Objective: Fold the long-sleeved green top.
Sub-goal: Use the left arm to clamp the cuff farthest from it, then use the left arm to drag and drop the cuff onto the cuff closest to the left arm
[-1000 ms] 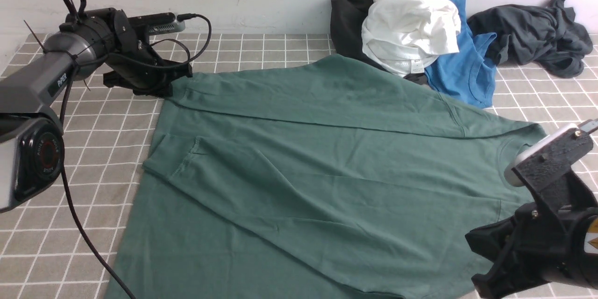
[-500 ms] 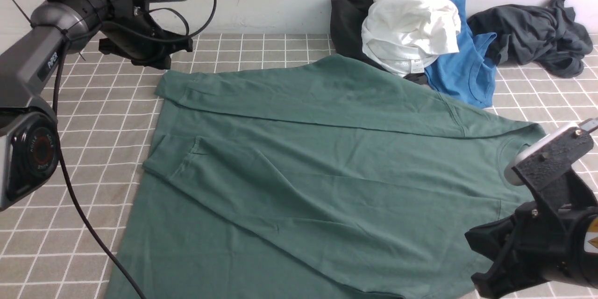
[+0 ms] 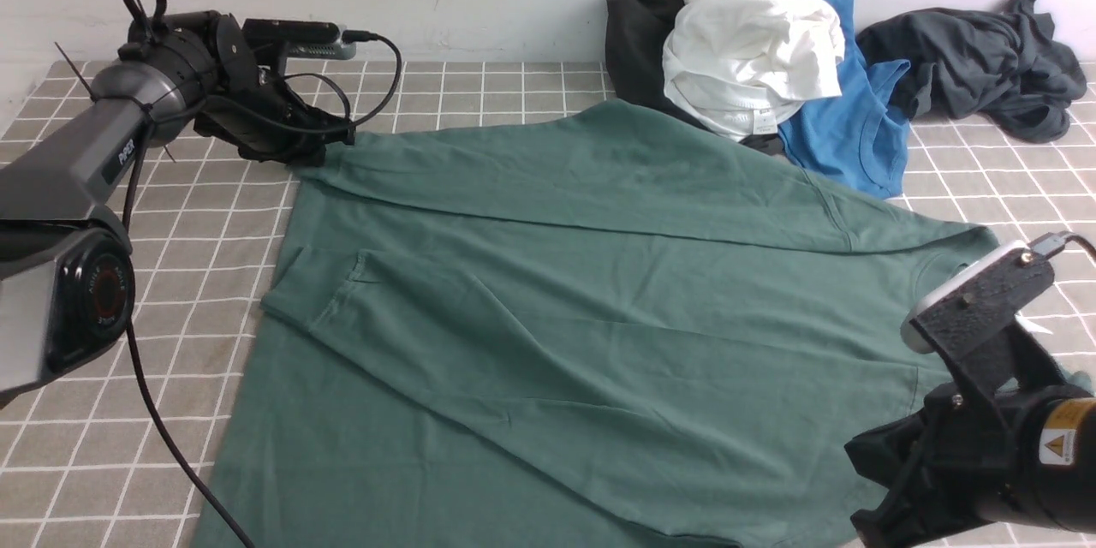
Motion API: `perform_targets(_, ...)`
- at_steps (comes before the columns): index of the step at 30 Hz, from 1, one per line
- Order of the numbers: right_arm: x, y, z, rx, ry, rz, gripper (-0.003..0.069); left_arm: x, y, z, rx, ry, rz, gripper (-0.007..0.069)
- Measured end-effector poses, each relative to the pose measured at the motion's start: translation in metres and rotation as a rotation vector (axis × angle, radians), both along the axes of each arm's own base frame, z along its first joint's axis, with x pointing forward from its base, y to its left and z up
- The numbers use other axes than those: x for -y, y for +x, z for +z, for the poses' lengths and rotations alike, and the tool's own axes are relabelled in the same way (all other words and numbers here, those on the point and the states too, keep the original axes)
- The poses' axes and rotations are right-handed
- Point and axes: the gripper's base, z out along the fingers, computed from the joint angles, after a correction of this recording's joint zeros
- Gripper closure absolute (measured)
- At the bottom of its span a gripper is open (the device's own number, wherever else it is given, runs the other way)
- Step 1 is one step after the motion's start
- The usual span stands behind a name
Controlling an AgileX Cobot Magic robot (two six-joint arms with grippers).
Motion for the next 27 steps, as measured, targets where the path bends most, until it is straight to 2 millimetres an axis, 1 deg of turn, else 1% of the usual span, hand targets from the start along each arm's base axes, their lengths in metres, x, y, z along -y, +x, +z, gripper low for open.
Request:
perform_targets(1,0.0,0.0,0.0,-0.001,0.0,0.0,0.0673,0.0,-0.001,0.002,-0.002,-0.002,-0.001,0.0574)
perform_targets(2,0.0,0.0,0.0,-0.001,0.0,0.0,0.0673,0.0,-0.001,0.005,-0.002,-0.003,-0.002,0.0596)
perform_targets(3,0.0,0.0,0.0,-0.001,0.0,0.0,0.0673,0.0,-0.001,0.006,-0.003,-0.003,-0.002,0.0596)
perform_targets(5,0.0,0.0,0.0,-0.001,0.0,0.0,0.0673,0.001,-0.006,0.021,-0.017,-0.003,-0.009,0.0607)
perform_targets(7,0.0,0.0,0.0,-0.001,0.0,0.0,0.0673,0.002,-0.014,0.045,-0.037,-0.004,-0.021,0.0608)
perform_targets(10,0.0,0.0,0.0,-0.001,0.0,0.0,0.0673,0.007,-0.035,0.085,-0.109,-0.002,-0.05,0.0608)
perform_targets(11,0.0,0.0,0.0,-0.002,-0.001,0.0,0.0673,0.008,-0.038,0.09,-0.124,-0.002,-0.056,0.0608)
perform_targets(12,0.0,0.0,0.0,-0.004,-0.002,0.0,0.0673,0.013,-0.051,0.111,-0.161,-0.001,-0.076,0.0608)
perform_targets(14,0.0,0.0,0.0,-0.005,-0.002,0.001,0.0673,0.017,-0.059,0.123,-0.17,-0.002,-0.082,0.0608)
perform_targets(15,0.0,-0.001,-0.001,-0.011,-0.004,0.002,0.0673,0.026,-0.072,0.136,-0.177,0.007,-0.098,0.0608)
perform_targets(16,0.0,-0.001,0.0,-0.01,-0.004,0.002,0.0673,0.026,-0.072,0.133,-0.186,0.009,-0.098,0.0608)
perform_targets(17,0.001,-0.002,0.0,-0.013,-0.005,0.003,0.0673,0.033,-0.087,0.135,-0.229,0.029,-0.112,0.0608)
perform_targets(19,0.001,-0.003,0.002,-0.009,-0.002,0.004,0.0673,0.039,-0.106,0.129,-0.298,0.038,-0.115,0.0608)
perform_targets(20,0.001,-0.004,0.003,-0.007,-0.002,0.004,0.0673,0.04,-0.107,0.133,-0.291,0.038,-0.116,0.0608)
perform_targets(21,0.002,-0.005,0.006,0.009,0.005,0.005,0.0673,0.041,-0.124,0.122,-0.36,0.046,-0.12,0.0608)
perform_targets(22,0.002,-0.006,0.008,0.015,0.007,0.006,0.0673,0.042,-0.134,0.112,-0.411,0.056,-0.126,0.0608)
perform_targets(23,0.003,-0.007,0.01,0.026,0.011,0.006,0.0673,0.042,-0.142,0.109,-0.433,0.066,-0.128,0.0608)
perform_targets(24,0.003,-0.008,0.012,0.036,0.015,0.006,0.0673,0.043,-0.156,0.095,-0.501,0.086,-0.135,0.0608)
perform_targets(25,0.004,-0.008,0.014,0.045,0.019,0.006,0.0673,0.041,-0.166,0.089,-0.529,0.103,-0.137,0.0607)
perform_targets(26,0.004,-0.009,0.014,0.047,0.02,0.006,0.0673,0.041,-0.169,0.084,-0.539,0.109,-0.135,0.0605)
perform_targets(27,0.004,-0.009,0.016,0.057,0.024,0.005,0.0673,0.039,-0.177,0.076,-0.538,0.126,-0.129,0.0594)
